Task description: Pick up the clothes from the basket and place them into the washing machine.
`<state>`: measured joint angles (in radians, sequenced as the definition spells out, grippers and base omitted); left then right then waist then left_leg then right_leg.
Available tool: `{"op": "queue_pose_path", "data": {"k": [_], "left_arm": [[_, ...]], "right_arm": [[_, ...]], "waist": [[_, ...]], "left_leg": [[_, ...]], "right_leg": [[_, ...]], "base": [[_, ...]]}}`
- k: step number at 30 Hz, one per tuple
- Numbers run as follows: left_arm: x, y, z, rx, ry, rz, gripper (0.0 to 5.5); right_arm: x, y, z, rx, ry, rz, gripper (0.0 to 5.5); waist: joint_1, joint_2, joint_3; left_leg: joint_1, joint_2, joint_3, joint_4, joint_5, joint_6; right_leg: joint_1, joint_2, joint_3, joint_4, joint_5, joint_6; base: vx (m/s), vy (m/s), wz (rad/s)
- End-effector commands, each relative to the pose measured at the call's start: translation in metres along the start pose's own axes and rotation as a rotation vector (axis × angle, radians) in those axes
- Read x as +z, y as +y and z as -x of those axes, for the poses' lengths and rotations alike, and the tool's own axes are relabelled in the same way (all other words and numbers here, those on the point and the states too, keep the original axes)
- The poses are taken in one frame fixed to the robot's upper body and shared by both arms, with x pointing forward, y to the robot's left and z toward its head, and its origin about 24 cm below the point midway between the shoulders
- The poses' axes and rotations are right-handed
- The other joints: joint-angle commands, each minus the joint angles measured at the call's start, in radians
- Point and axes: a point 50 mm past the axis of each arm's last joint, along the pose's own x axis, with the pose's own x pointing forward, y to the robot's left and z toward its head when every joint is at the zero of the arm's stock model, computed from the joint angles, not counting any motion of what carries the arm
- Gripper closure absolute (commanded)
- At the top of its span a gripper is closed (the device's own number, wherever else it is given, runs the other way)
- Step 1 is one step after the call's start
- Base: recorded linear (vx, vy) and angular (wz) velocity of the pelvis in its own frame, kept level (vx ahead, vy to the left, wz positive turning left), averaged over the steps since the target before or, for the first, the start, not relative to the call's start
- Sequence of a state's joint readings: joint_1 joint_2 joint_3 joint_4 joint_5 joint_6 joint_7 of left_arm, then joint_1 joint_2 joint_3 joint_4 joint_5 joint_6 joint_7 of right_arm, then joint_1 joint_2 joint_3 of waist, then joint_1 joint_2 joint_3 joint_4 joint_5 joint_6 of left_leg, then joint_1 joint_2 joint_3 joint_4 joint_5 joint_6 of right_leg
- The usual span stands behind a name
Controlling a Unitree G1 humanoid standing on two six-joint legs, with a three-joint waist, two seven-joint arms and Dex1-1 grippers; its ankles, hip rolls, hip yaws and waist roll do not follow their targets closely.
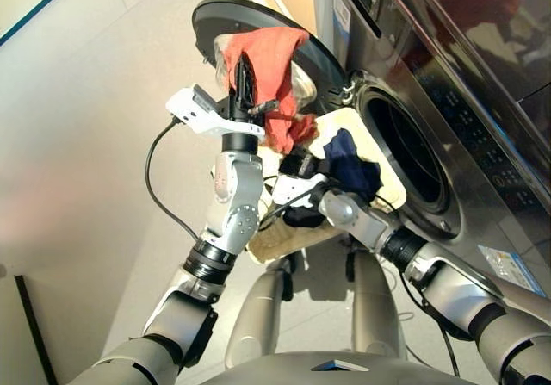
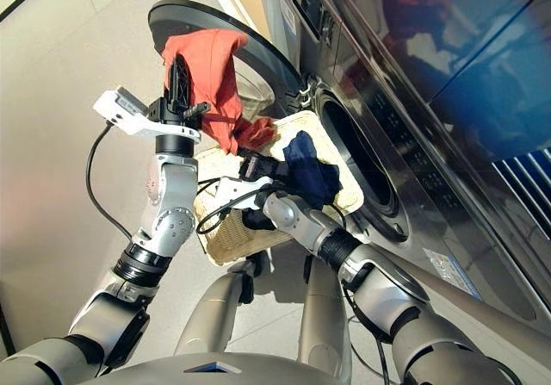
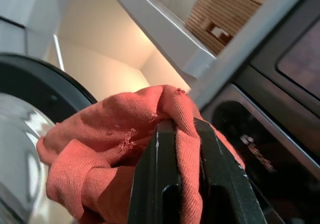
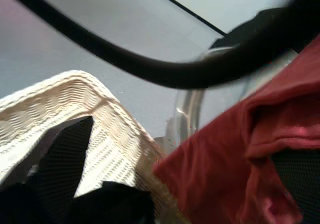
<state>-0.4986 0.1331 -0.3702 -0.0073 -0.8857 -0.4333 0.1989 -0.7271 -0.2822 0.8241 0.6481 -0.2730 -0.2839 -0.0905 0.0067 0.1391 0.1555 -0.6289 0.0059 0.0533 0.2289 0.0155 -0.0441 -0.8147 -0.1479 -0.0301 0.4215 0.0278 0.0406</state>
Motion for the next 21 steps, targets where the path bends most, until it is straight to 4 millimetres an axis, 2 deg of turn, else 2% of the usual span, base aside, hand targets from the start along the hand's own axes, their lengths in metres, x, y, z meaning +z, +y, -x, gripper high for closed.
{"op": "queue_pose_path", "data": {"k": [1, 2, 5, 6, 7, 11, 12, 13, 21], "left_arm": [[0.033, -0.026, -0.003, -0.155, -0.163, 0.071, 5.5], [0.033, -0.026, -0.002, -0.158, -0.162, 0.076, 5.5], [0.036, -0.025, -0.001, -0.144, -0.173, 0.076, 5.5], [0.038, -0.025, -0.001, -0.145, -0.179, 0.082, 5.5], [0.038, -0.024, 0.0, -0.139, -0.176, 0.085, 5.5], [0.041, -0.022, 0.002, -0.124, -0.191, 0.095, 5.5], [0.042, -0.022, 0.002, -0.125, -0.193, 0.1, 5.5], [0.043, -0.023, 0.003, -0.13, -0.194, 0.108, 5.5], [0.044, -0.019, 0.005, -0.107, -0.197, 0.109, 5.5]], "right_arm": [[0.045, -0.038, -0.031, -0.175, -0.161, 0.04, 4.29], [0.045, -0.044, -0.031, -0.203, -0.158, 0.054, 4.21], [0.043, -0.055, -0.03, -0.266, -0.152, 0.074, 2.93], [0.043, -0.057, -0.029, -0.276, -0.151, 0.079, 3.26], [0.042, -0.058, -0.028, -0.287, -0.149, 0.086, 4.01], [0.036, -0.064, -0.026, -0.331, -0.119, 0.114, 4.34], [0.035, -0.063, -0.026, -0.33, -0.113, 0.117, 5.18], [0.034, -0.063, -0.026, -0.329, -0.106, 0.117, 5.5], [0.028, -0.069, -0.024, -0.37, -0.073, 0.09, 5.5]], "waist": [[0.019, 0.031, -0.017], [0.021, 0.032, -0.016], [0.02, 0.031, -0.015], [0.02, 0.031, -0.014], [0.02, 0.03, -0.013], [0.02, 0.03, -0.009], [0.021, 0.03, -0.009], [0.021, 0.031, -0.008], [0.022, 0.031, -0.002]], "left_leg": [[-0.072, -0.023, -0.004, 0.043, 0.007, 0.039], [-0.073, -0.024, -0.005, 0.043, 0.008, 0.038], [-0.078, -0.026, -0.007, 0.043, 0.013, 0.038], [-0.077, -0.027, -0.007, 0.043, 0.013, 0.038], [-0.077, -0.027, -0.008, 0.043, 0.013, 0.038], [-0.078, -0.026, -0.006, 0.045, 0.012, 0.038], [-0.079, -0.026, -0.007, 0.047, 0.012, 0.039], [-0.08, -0.026, -0.008, 0.048, 0.011, 0.039], [-0.085, -0.026, -0.007, 0.062, 0.005, 0.038]], "right_leg": [[0.04, 0.005, -0.024, -0.172, 0.135, 0.054], [0.041, 0.005, -0.025, -0.171, 0.134, 0.054], [0.039, 0.003, -0.026, -0.173, 0.139, 0.052], [0.039, 0.003, -0.026, -0.172, 0.139, 0.052], [0.039, 0.003, -0.026, -0.172, 0.139, 0.052], [0.036, 0.003, -0.025, -0.171, 0.142, 0.052], [0.035, 0.004, -0.024, -0.171, 0.142, 0.052], [0.035, 0.003, -0.025, -0.17, 0.143, 0.052], [0.035, 0.004, -0.024, -0.164, 0.14, 0.049]], "base": [[0.0, 0.0, 0.0], [0.0, 0.0, 0.0], [0.0, 0.0, 0.0], [0.0, 0.0, 0.0], [0.0, 0.0, 0.0], [0.0, 0.0, 0.0], [0.0, 0.0, 0.0], [0.0, 0.0, 0.0], [0.0, 0.0, 0.0]]}}
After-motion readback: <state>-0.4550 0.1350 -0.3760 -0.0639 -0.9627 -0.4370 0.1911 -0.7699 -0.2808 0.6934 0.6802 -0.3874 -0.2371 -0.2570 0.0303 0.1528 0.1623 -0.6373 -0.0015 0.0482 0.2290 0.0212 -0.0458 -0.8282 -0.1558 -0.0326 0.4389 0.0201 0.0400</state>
